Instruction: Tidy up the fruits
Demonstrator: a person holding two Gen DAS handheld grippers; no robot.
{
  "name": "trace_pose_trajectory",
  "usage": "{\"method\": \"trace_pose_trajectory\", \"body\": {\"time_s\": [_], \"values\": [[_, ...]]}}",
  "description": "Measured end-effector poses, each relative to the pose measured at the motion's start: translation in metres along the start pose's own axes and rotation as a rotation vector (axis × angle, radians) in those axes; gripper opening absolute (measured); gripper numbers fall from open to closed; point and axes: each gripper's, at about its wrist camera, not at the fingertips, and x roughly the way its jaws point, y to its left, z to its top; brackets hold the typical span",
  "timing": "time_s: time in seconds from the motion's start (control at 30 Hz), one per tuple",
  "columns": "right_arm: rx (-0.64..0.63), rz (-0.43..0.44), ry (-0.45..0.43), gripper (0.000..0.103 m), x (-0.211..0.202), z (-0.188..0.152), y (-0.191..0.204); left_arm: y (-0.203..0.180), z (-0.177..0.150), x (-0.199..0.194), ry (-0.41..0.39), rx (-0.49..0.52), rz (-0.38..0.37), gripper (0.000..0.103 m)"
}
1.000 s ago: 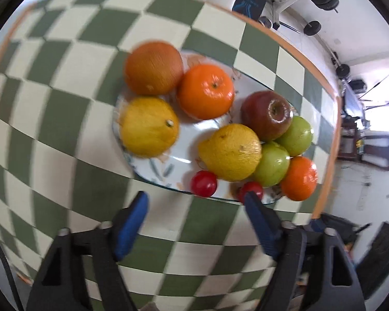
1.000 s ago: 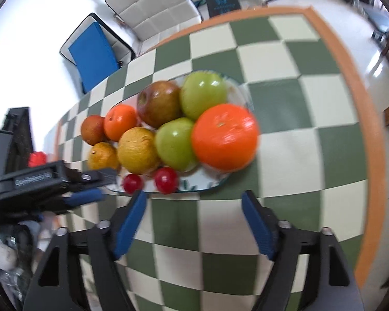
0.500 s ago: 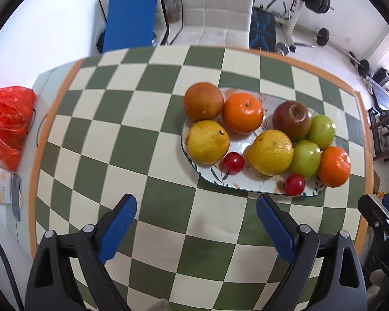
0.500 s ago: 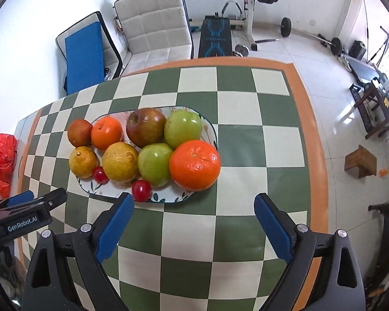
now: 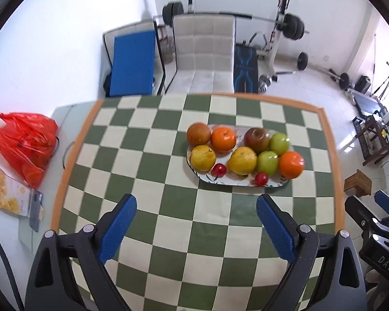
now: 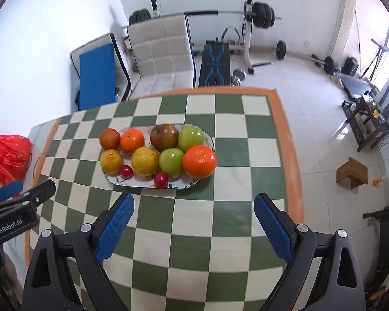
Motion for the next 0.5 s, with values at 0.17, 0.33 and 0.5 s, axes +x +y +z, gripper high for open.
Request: {"method": "trace_pose_trajectory", "body": {"time_s": [0.17,0.33,0.5], "values": [[0.005,-0.002,-0.076,0.096,-0.063,-0.015,0.002,-0.002,-0.012,-0.054,-0.073,0.031,-0.015,0.095],[0.005,0.012,-0.137,0.096,-0.120,-0.028,0.004,-0.004,-0.026,-0.102,-0.132,0.041,-0.045,0.095],[-0.002,0.029,-0.178,0.096,-0.165,-0.041,0.008,-0.005,-0.035,-0.132,-0.162,0.045,-0.065,0.095]]}}
